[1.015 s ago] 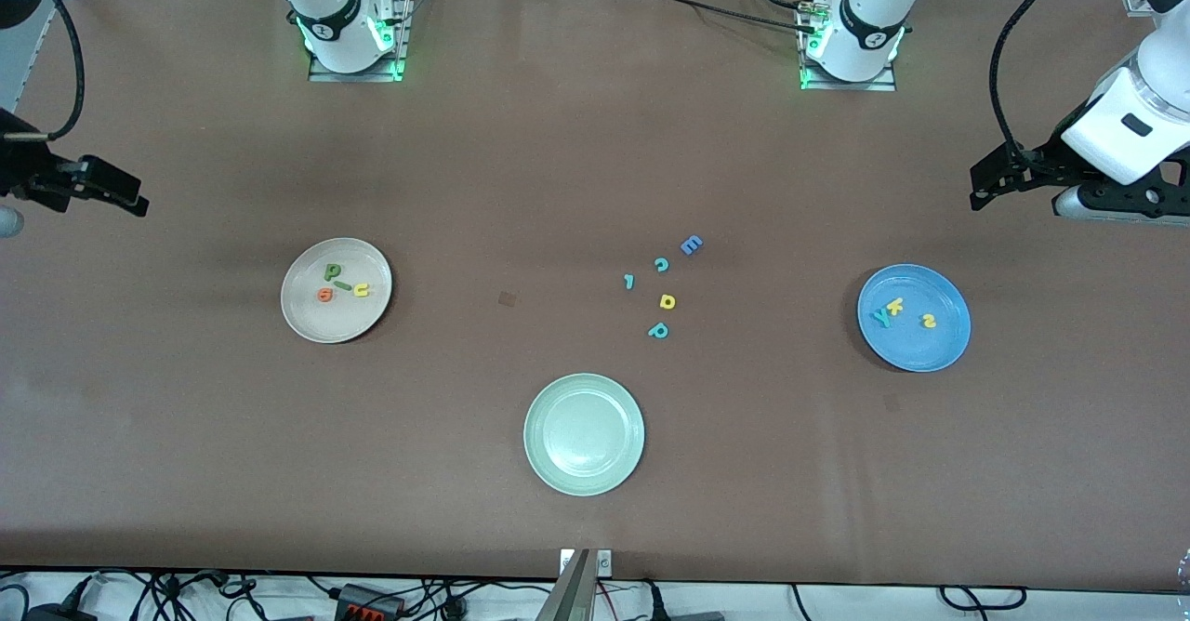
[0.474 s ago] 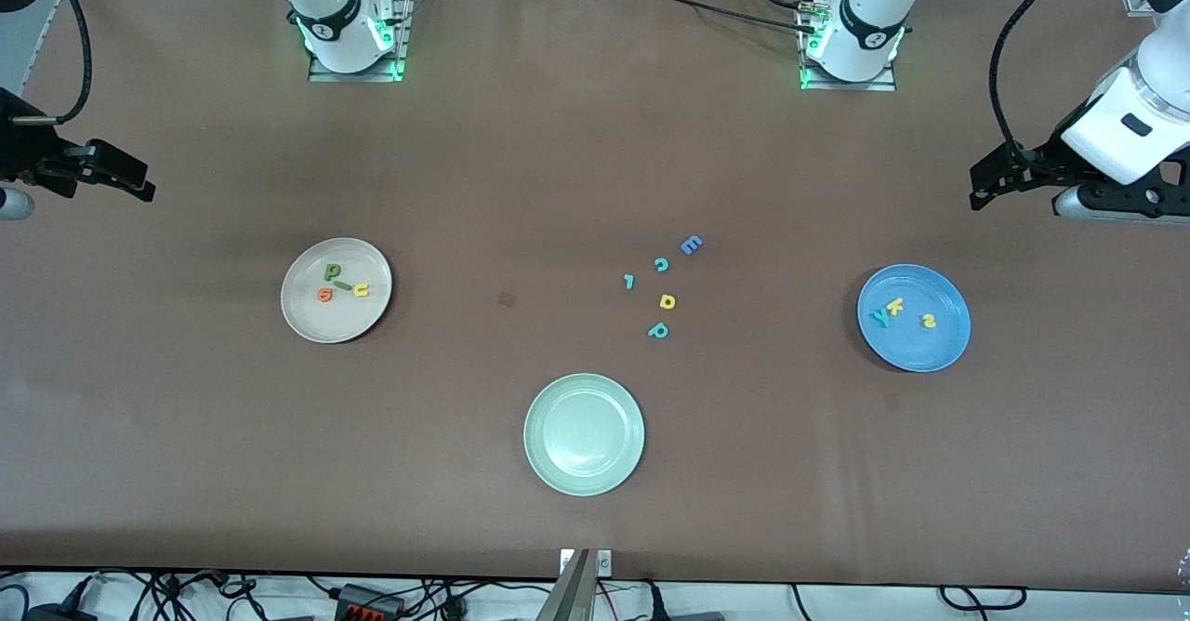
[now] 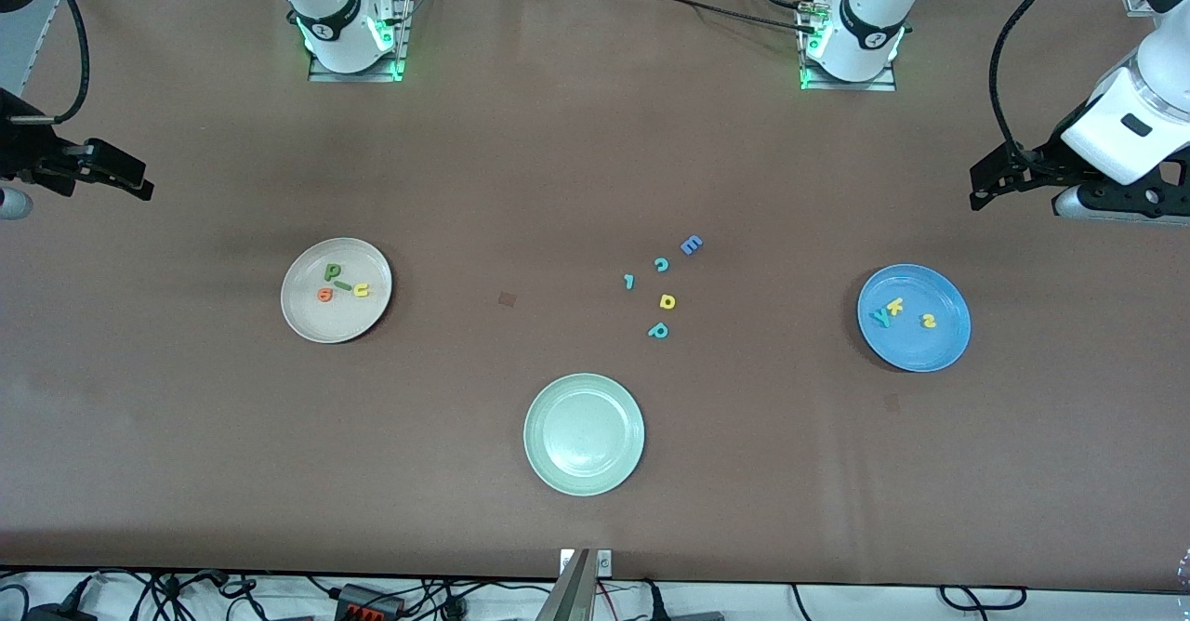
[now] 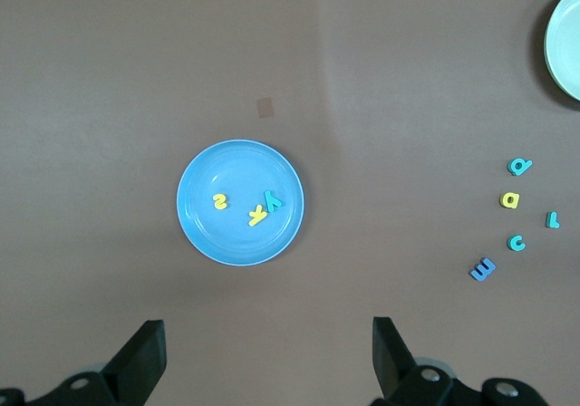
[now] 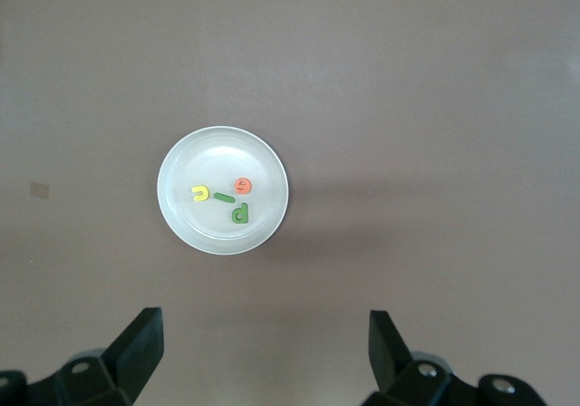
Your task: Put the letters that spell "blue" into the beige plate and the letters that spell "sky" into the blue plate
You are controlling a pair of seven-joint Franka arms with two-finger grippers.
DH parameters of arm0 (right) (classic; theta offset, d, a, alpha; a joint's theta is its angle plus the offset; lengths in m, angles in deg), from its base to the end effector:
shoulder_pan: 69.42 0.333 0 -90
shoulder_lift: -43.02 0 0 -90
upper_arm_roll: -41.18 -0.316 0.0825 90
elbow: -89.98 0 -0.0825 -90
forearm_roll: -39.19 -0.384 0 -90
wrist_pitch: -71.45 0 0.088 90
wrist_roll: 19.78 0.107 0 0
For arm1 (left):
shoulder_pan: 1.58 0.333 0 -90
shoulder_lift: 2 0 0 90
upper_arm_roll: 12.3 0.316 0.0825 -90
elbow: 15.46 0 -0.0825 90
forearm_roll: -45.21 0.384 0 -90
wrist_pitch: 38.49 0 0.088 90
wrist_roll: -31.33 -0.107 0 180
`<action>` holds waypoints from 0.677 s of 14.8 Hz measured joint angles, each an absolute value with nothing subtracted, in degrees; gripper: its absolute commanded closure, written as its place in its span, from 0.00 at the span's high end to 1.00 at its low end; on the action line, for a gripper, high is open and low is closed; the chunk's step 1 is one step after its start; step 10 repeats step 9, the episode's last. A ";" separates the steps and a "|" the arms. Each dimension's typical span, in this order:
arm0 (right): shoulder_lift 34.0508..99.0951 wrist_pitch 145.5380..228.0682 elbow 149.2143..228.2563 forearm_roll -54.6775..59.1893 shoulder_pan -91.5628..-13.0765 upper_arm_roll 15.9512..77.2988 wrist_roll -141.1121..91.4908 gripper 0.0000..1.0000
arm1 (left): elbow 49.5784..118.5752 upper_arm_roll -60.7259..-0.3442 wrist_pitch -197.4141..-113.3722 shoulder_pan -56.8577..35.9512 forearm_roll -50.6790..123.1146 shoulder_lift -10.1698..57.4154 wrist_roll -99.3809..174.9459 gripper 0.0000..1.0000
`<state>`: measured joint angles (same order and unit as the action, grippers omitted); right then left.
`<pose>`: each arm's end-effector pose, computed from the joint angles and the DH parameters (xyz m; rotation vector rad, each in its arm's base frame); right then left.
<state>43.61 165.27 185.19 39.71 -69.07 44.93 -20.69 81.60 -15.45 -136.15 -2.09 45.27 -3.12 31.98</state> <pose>0.5593 -0.0340 0.5814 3.1320 -0.0669 -0.0546 0.5568 -0.0358 0.5885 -3.1392 0.0827 -0.0472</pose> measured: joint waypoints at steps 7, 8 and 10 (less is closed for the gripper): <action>43.46 164.87 185.20 39.72 -69.10 44.96 -20.74 1.00 | 81.60 -15.47 -136.15 -2.10 45.27 -3.11 31.98 1.00; 43.46 164.82 185.20 39.72 -69.10 44.96 -20.74 1.00 | 81.60 -15.48 -136.15 -2.10 45.27 -3.11 31.98 1.00; 43.46 164.80 185.21 39.72 -69.10 44.96 -20.74 1.00 | 81.60 -15.48 -136.15 -2.10 45.27 -3.11 31.98 1.00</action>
